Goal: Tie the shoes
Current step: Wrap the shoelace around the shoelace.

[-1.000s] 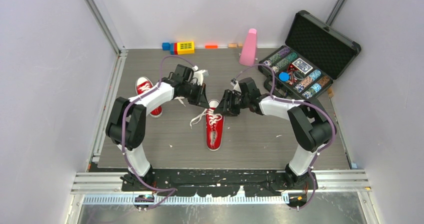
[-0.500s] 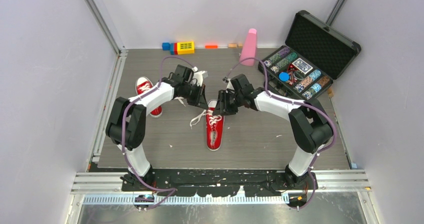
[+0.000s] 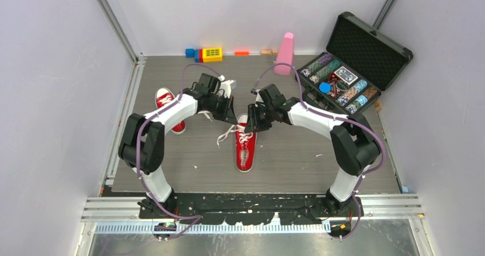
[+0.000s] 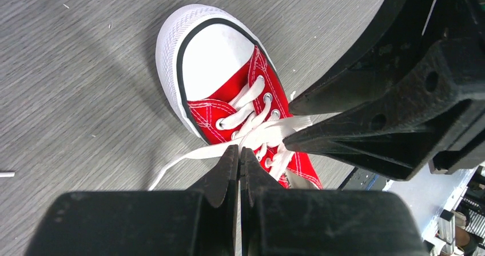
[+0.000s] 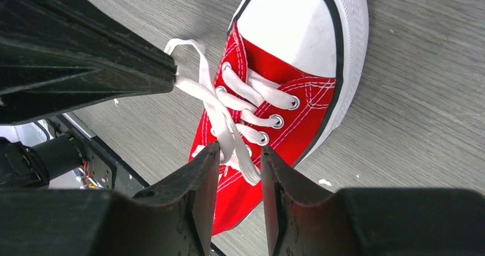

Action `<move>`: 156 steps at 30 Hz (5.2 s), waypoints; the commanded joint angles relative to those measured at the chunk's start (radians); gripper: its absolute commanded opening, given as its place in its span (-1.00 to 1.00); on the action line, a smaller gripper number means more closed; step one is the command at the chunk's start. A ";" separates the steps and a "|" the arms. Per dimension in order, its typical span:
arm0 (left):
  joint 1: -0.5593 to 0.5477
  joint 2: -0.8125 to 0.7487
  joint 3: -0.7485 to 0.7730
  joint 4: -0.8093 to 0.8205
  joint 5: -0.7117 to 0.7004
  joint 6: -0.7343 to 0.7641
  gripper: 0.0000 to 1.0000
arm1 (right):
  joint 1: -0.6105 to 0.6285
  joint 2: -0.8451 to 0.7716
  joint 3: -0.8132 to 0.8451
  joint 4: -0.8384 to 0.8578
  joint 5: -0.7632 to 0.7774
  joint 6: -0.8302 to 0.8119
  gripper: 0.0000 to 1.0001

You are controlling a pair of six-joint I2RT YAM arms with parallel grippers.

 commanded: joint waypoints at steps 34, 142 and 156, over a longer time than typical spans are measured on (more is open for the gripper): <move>0.005 -0.031 -0.006 -0.026 -0.004 -0.001 -1.00 | 0.083 0.009 0.150 -0.121 0.242 -0.093 -0.07; 0.004 -0.056 -0.008 -0.071 -0.042 -0.020 -1.00 | 0.117 0.070 0.317 -0.238 0.304 -0.148 -1.00; 0.004 -0.053 -0.008 -0.092 -0.061 -0.019 -1.00 | 0.095 0.093 0.328 -0.245 0.300 -0.156 -0.98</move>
